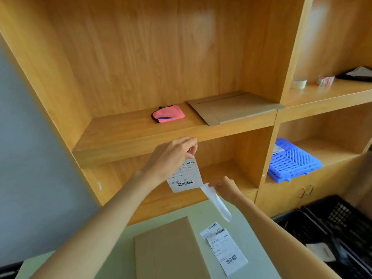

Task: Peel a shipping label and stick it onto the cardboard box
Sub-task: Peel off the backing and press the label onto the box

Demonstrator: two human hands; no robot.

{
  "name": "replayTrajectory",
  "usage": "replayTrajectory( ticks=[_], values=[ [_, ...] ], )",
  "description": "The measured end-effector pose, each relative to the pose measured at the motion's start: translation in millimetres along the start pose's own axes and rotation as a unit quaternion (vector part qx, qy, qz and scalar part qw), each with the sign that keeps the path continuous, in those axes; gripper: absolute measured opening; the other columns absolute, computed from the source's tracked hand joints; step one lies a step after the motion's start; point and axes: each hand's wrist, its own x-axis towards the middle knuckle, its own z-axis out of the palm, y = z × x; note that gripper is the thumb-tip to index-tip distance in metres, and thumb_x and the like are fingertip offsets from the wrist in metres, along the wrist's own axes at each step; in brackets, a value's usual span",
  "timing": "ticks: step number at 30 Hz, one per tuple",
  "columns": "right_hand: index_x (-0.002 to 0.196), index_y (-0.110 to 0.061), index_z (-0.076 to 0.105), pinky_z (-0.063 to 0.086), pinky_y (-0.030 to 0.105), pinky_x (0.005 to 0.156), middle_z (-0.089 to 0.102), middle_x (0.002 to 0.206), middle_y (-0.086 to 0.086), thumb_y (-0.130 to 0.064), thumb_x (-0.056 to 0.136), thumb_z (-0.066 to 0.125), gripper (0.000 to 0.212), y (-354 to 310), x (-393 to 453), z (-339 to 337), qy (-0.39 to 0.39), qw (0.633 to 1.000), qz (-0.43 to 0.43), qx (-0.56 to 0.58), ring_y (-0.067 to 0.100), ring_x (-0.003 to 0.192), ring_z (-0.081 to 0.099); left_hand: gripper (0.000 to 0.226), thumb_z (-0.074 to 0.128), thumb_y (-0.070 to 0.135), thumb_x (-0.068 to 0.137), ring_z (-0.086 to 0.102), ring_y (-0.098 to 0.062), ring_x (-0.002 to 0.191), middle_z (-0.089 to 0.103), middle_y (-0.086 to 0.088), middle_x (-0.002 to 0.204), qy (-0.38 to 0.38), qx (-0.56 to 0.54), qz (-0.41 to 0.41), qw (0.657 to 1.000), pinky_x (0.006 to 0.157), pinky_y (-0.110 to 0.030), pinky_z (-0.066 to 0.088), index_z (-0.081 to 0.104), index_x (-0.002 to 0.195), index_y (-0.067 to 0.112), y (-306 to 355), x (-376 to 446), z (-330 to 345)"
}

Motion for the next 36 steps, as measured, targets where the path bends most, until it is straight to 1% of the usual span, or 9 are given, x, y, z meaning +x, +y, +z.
replayTrajectory(
  ticks=[2, 6, 9, 14, 20, 25, 29, 33, 36],
  values=[
    [0.113, -0.017, 0.074, 0.049, 0.032, 0.099, 0.066, 0.131, 0.004, 0.001, 0.095, 0.046, 0.037, 23.3, -8.0, 7.9, -0.034, 0.999, 0.011, -0.013, 0.025, 0.119, 0.062, 0.028, 0.059, 0.007, 0.095, 0.045, 0.027, 0.065, 0.052, 0.013, 0.083, -0.025, 0.004, 0.002, 1.000, 0.050, -0.031, 0.050, 0.043, 0.084, 0.027, 6.4, -0.7, 25.1],
    [0.136, -0.016, 0.054, 0.043, 0.034, 0.102, 0.048, 0.148, 0.014, -0.004, 0.097, 0.043, 0.043, 70.8, -27.7, 32.2, -0.126, 0.989, 0.075, -0.030, 0.030, 0.125, 0.055, 0.026, 0.058, 0.005, 0.097, 0.052, 0.021, 0.066, 0.049, 0.011, 0.082, -0.065, 0.011, 0.005, 0.998, 0.045, -0.019, 0.037, 0.045, 0.085, 0.025, 16.2, -1.9, 57.9],
    [0.147, -0.011, 0.037, 0.038, 0.032, 0.108, 0.037, 0.154, 0.013, -0.001, 0.098, 0.040, 0.050, 99.3, -39.4, 52.1, -0.179, 0.979, 0.090, -0.038, 0.029, 0.137, 0.044, 0.026, 0.057, 0.003, 0.096, 0.045, 0.032, 0.068, 0.046, 0.011, 0.080, -0.063, -0.002, -0.005, 0.998, 0.048, -0.026, 0.045, 0.046, 0.086, 0.024, 19.3, -0.4, 72.7],
    [0.154, -0.004, 0.016, 0.009, 0.026, 0.121, 0.010, 0.165, 0.008, 0.002, 0.098, 0.039, 0.061, 132.4, -44.6, 77.7, -0.226, 0.967, 0.059, -0.099, 0.020, 0.152, 0.012, 0.029, 0.058, 0.004, 0.096, 0.043, 0.032, 0.065, 0.044, 0.012, 0.079, -0.073, -0.011, -0.021, 0.997, 0.054, -0.034, 0.052, 0.044, 0.086, 0.027, 13.1, -1.1, 89.8],
    [0.147, -0.017, 0.039, 0.022, 0.037, 0.120, 0.006, 0.165, 0.006, -0.007, 0.097, 0.048, 0.052, 137.2, -30.2, 80.1, -0.263, 0.956, 0.044, -0.123, 0.023, 0.151, 0.017, 0.024, 0.057, 0.003, 0.097, 0.043, 0.034, 0.073, 0.043, 0.016, 0.075, -0.092, -0.034, -0.027, 0.995, 0.056, -0.031, 0.048, 0.047, 0.088, 0.023, 6.1, 5.6, 91.2],
    [0.125, -0.017, 0.062, 0.032, 0.037, 0.115, 0.043, 0.152, 0.008, -0.013, 0.100, 0.049, 0.029, 107.5, -7.8, 60.0, -0.155, 0.984, 0.011, -0.085, 0.023, 0.143, 0.037, 0.028, 0.054, 0.004, 0.098, 0.051, 0.023, 0.072, 0.045, 0.014, 0.078, -0.101, -0.034, -0.028, 0.994, 0.057, -0.032, 0.050, 0.044, 0.086, 0.026, -0.2, 8.7, 85.7],
    [0.110, -0.022, 0.065, 0.055, 0.037, 0.082, 0.071, 0.115, -0.002, -0.014, 0.101, 0.042, 0.026, 54.6, 1.2, 28.7, -0.015, 0.998, -0.042, -0.051, 0.021, 0.103, 0.066, 0.029, 0.054, 0.003, 0.098, 0.057, 0.019, 0.079, 0.045, 0.014, 0.079, -0.092, -0.024, -0.029, 0.995, 0.055, -0.031, 0.048, 0.042, 0.085, 0.027, -5.8, 8.1, 75.3],
    [0.092, -0.029, 0.057, 0.056, 0.041, 0.071, 0.071, 0.083, -0.014, -0.038, 0.105, 0.029, 0.032, -12.3, -6.7, -5.1, 0.071, 0.989, -0.127, 0.025, 0.013, 0.080, 0.068, 0.032, 0.057, 0.004, 0.097, 0.056, 0.019, 0.077, 0.047, 0.012, 0.079, -0.063, -0.017, -0.033, 0.997, 0.053, -0.031, 0.048, 0.041, 0.083, 0.028, -13.9, 0.9, 53.9],
    [0.092, -0.028, 0.055, 0.050, 0.032, 0.061, 0.066, 0.076, -0.013, -0.061, 0.098, 0.020, 0.048, -75.1, -25.2, -28.3, 0.094, 0.965, -0.224, 0.096, 0.005, 0.068, 0.062, 0.027, 0.057, 0.008, 0.097, 0.060, 0.012, 0.080, 0.052, 0.011, 0.085, -0.038, -0.028, -0.050, 0.998, 0.054, -0.029, 0.044, 0.042, 0.084, 0.027, -22.5, -10.6, 30.7]
  ],
)
